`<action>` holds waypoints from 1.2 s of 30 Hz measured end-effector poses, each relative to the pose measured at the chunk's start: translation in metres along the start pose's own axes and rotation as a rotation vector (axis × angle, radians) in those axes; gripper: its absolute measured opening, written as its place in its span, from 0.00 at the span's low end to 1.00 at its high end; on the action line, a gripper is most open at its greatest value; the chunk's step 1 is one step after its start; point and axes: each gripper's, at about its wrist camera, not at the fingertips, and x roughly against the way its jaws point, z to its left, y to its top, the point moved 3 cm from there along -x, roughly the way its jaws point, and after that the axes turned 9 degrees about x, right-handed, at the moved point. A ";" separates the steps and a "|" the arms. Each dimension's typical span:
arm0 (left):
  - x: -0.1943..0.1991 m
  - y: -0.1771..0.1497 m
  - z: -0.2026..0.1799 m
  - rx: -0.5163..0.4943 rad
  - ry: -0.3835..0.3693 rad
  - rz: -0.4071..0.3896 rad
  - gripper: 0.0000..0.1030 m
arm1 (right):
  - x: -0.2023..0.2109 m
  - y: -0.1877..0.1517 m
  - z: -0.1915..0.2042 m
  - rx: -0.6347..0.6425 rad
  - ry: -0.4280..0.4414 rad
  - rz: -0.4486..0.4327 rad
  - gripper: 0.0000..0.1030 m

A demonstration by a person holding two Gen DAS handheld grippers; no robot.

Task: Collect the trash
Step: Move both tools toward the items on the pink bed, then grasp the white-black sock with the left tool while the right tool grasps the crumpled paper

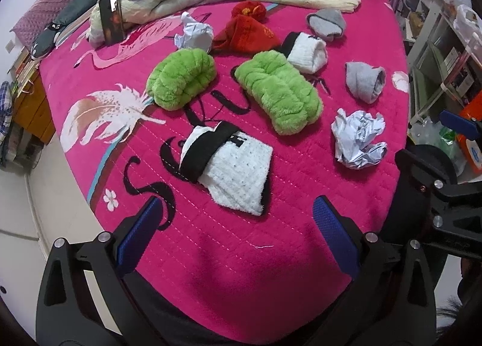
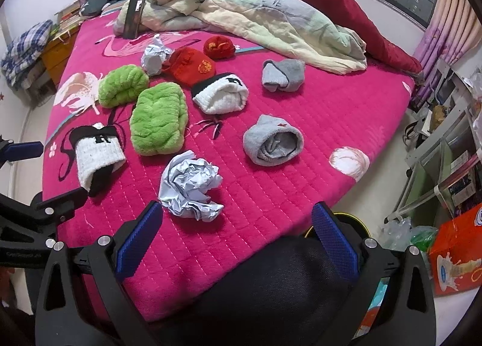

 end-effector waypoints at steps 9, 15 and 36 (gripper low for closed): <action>-0.002 0.004 0.000 0.005 0.020 -0.001 0.95 | -0.001 0.001 -0.002 -0.014 0.007 0.007 0.92; -0.003 0.006 -0.001 0.000 0.024 -0.003 0.95 | -0.002 0.001 -0.004 -0.025 0.009 0.012 0.92; -0.017 0.007 0.002 -0.006 0.017 0.025 0.95 | -0.007 -0.002 -0.002 -0.026 0.005 0.027 0.92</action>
